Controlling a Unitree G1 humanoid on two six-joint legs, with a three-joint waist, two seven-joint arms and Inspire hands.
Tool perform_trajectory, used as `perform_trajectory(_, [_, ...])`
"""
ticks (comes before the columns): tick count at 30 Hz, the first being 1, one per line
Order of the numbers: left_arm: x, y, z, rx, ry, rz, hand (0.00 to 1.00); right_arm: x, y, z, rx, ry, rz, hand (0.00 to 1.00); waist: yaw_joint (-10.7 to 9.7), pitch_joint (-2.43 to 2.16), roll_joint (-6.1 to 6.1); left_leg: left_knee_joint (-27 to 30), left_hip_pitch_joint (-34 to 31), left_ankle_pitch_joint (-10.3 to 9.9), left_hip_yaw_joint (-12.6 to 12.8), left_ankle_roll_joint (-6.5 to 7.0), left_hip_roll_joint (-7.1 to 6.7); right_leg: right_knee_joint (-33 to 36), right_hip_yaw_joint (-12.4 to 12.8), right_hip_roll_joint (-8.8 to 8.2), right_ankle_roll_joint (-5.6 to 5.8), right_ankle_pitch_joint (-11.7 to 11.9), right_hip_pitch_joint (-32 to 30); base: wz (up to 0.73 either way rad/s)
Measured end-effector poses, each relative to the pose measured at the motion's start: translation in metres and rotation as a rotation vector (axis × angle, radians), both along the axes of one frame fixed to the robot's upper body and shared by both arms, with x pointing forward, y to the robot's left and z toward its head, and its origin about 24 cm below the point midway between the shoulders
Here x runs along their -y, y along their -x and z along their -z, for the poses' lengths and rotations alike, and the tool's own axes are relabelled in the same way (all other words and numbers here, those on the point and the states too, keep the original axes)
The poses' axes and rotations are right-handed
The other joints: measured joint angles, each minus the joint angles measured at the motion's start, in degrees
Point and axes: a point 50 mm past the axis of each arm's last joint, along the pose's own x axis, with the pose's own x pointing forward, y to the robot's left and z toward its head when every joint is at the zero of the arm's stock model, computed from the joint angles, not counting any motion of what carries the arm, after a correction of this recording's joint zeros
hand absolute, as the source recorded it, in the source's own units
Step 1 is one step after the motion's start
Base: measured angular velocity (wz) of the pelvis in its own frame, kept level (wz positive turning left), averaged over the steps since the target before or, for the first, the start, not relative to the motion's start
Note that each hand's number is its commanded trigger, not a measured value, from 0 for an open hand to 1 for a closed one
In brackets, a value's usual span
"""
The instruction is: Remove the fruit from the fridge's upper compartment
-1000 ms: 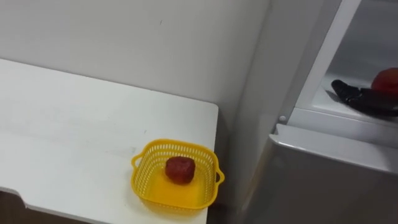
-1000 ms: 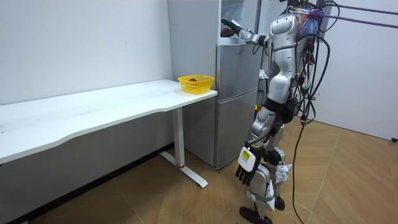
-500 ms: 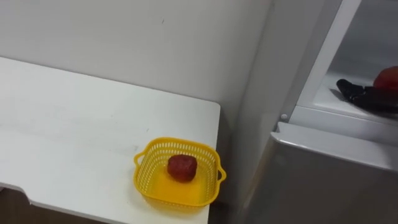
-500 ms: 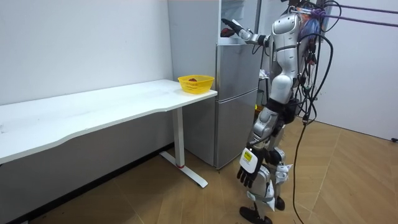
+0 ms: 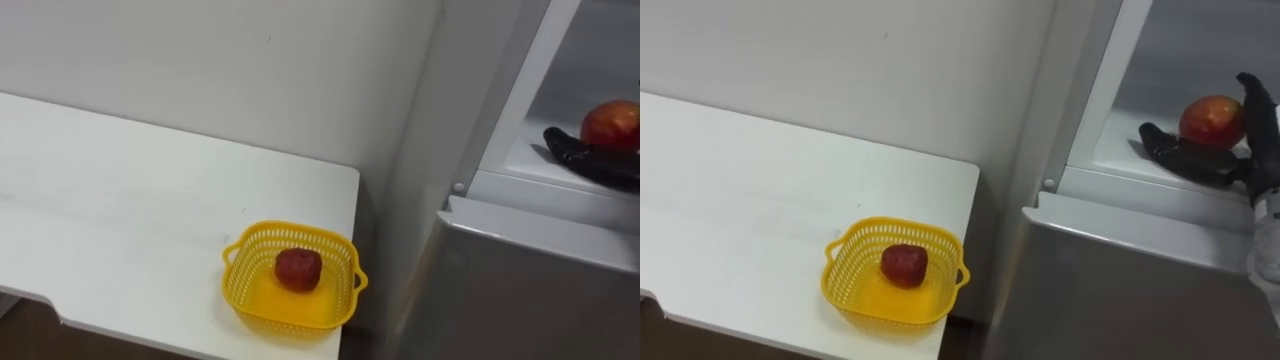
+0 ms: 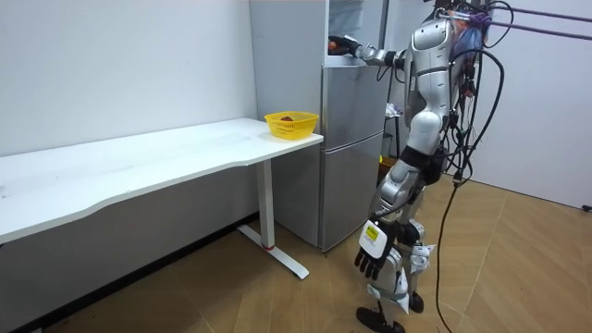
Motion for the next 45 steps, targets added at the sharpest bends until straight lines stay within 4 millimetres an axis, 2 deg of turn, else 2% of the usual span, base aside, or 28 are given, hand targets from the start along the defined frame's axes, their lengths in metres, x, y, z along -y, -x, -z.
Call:
perform_trajectory(1, [0.0, 0.001, 0.0, -0.004, 0.004, 0.0, 0.0, 0.003, 0.0, 0.0, -0.011, -0.006, -0.001, 0.9, 0.0, -0.02, 0.01, 0.01, 0.0, 0.0, -0.15, 0.0, 0.0, 0.0, -0.02, 0.0, -0.02, 0.01, -0.01, 0.0])
perform_trajectory(2, [0.0, 0.001, 0.0, -0.006, 0.007, 0.0, 0.0, 0.004, 0.001, 0.0, -0.018, -0.013, 0.001, 1.0, 0.0, -0.02, 0.02, 0.02, 0.0, 0.0, -0.16, 0.0, 0.0, -0.01, -0.06, -0.01, -0.02, 0.01, -0.01, 0.0])
perform_trajectory(8, [-0.001, -0.002, -0.001, -0.01, 0.019, 0.004, 0.0, 0.017, 0.004, -0.001, -0.079, -0.026, 0.001, 1.0, -0.04, -0.1, 0.02, -0.09, 0.12, 0.0, -0.18, 0.0, -0.01, -0.03, -0.19, -0.02, -0.03, 0.02, 0.01, 0.0])
perform_trajectory(19, [-0.002, -0.003, -0.002, -0.007, 0.016, 0.005, 0.0, 0.023, 0.004, -0.012, -0.081, 0.016, 0.03, 1.0, 0.06, 0.03, -0.09, -0.45, 1.16, -0.01, -0.13, -0.02, 0.09, -0.16, -0.04, 0.09, -0.03, 0.02, 0.78, 0.0])
perform_trajectory(29, [-0.001, -0.004, -0.002, -0.009, 0.018, 0.014, 0.0, 0.019, 0.002, -0.008, -0.103, 0.041, 0.018, 1.0, 0.11, 0.14, -0.1, -0.14, 1.03, -0.02, -0.13, -0.04, 0.09, -0.19, 0.03, 0.1, -0.03, 0.02, 0.67, 0.0])
perform_trajectory(34, [-0.001, -0.005, -0.002, -0.006, 0.018, 0.017, 0.0, 0.018, 0.002, -0.01, -0.087, 0.042, 0.021, 1.0, 0.27, 0.35, 0.27, -0.22, 1.0, -0.03, -0.11, -0.04, 0.08, -0.17, 0.01, 0.06, -0.04, 0.03, 0.65, 0.0])
perform_trajectory(40, [-0.002, -0.004, -0.001, -0.015, 0.015, 0.009, 0.0, 0.013, 0.001, -0.014, -0.064, 0.05, 0.0, 1.0, 0.42, 0.22, 0.82, -0.55, 1.53, 0.01, 0.33, -0.04, 0.08, -0.11, 0.82, 0.13, -0.05, 0.03, 0.78, -0.03])
perform_trajectory(45, [-0.002, -0.005, -0.001, -0.009, 0.013, 0.01, 0.0, 0.002, -0.001, -0.018, -0.042, 0.06, -0.049, 1.0, -0.21, 0.19, 0.8, -0.59, 1.75, 0.01, 1.07, -0.04, 0.14, -0.12, 1.35, 0.15, -0.05, 0.03, 0.74, -0.07])
